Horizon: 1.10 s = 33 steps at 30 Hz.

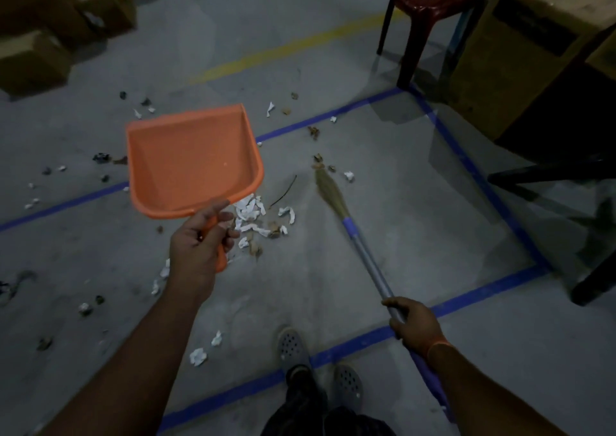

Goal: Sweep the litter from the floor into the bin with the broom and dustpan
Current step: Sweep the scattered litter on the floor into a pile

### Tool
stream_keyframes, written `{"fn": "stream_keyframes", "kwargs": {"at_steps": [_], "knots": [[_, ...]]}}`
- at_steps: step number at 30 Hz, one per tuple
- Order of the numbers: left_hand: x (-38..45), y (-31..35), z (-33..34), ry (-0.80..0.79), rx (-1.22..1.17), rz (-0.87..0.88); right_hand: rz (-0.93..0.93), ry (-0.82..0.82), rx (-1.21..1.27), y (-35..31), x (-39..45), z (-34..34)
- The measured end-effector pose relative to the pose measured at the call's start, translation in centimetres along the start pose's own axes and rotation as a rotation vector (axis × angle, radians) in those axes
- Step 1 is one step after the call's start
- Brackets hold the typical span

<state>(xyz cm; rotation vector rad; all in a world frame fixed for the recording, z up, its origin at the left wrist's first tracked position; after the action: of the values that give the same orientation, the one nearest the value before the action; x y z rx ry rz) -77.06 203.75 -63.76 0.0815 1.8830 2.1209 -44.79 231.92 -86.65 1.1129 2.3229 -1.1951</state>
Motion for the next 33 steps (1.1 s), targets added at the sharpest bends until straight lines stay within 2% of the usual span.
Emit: {"fn": "stream_keyframes", "kwargs": {"at_steps": [6, 11, 16, 19, 23, 27, 33], "knots": [[0.9, -1.4, 0.2, -0.036, 0.033, -0.018, 0.226, 0.078, 0.191, 3.7, -1.3, 0.0], [0.4, -2.8, -0.9, -0.031, 0.014, -0.063, 0.368, 0.085, 0.286, 3.5, -4.0, 5.2], [-0.6, -2.5, -2.4, -0.005, 0.034, -0.051, 0.310, 0.018, 0.273, 2.0, -4.9, 14.1], [-2.2, -2.0, -3.5, -0.005, 0.051, -0.034, 0.248, -0.030, 0.282, -3.5, -6.0, 15.1], [-5.1, -1.8, -6.4, 0.015, 0.069, -0.036, 0.114, -0.085, 0.289, -7.0, -5.9, 15.2], [-7.7, -2.2, -9.5, 0.023, 0.077, -0.055, 0.073, -0.060, 0.286, -5.6, -7.6, 14.9], [-11.0, -2.5, -14.1, 0.005, 0.062, -0.063, 0.181, 0.073, 0.203, -2.0, -13.5, 16.6]]}}
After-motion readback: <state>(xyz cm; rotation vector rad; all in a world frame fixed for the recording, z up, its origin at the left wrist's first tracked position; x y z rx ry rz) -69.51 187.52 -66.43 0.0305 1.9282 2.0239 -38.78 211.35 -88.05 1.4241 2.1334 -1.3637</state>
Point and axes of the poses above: each hand's wrist, its own x-axis towards the middle knuckle, its own z-axis out of the palm, y = z × x, the point moved 10 cm from there along x, towards the middle knuckle, and after that the axes turned 9 degrees about -x, right-handed, at the moved point
